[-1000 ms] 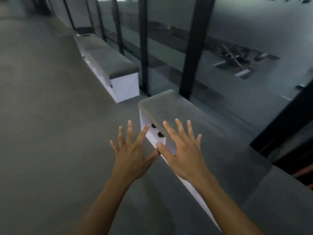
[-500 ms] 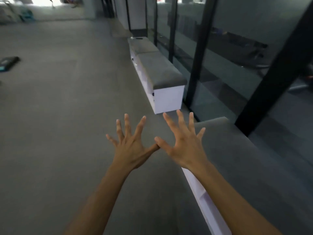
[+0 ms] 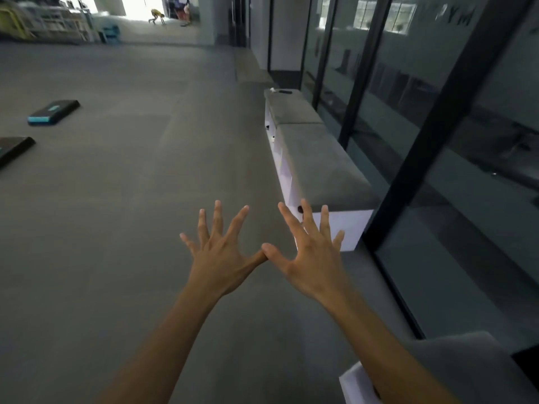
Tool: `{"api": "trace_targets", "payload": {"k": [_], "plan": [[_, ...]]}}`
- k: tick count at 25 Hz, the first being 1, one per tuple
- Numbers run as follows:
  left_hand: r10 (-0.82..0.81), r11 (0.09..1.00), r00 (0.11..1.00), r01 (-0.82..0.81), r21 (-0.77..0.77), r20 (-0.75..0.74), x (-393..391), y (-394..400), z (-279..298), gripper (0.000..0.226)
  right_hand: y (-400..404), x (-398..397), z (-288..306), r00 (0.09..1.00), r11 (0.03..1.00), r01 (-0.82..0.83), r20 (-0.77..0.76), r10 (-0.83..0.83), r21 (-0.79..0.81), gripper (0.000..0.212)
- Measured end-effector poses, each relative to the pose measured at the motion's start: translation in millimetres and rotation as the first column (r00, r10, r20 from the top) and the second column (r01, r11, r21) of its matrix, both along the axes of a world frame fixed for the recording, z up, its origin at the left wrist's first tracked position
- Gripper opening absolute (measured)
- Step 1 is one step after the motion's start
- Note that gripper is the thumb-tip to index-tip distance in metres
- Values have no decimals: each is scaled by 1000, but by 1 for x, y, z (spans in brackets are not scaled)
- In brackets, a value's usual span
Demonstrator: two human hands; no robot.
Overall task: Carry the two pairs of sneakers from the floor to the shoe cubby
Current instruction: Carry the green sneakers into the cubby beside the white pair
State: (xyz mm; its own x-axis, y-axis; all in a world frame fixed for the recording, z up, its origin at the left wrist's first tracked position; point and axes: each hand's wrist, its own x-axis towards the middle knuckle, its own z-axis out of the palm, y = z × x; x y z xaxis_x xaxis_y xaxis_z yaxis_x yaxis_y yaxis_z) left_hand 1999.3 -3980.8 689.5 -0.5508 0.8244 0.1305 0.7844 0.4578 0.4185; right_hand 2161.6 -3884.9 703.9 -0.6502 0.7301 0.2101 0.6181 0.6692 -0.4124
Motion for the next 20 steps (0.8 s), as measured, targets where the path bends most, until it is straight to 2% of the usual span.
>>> {"api": "trace_targets", "payload": {"k": [6,11,16,20], "plan": [[-10,1000,1000,10,-3,29,-155,178,-13,103,193,-143,-15,999,998,29,-21,-30,-57,80],[79,997,989,-80,-1,122,-278,329,-46,98,361,-271,-48,999,992,-23,-43,17,-126,79],[164,972,950,-201,122,264,-404,451,-56,92,508,-395,-47,995,977,-83,-62,73,-194,80],[96,958,949,-170,231,302,-518,569,-74,80,628,-515,-53,989,968,-124,-105,103,-219,73]]}}
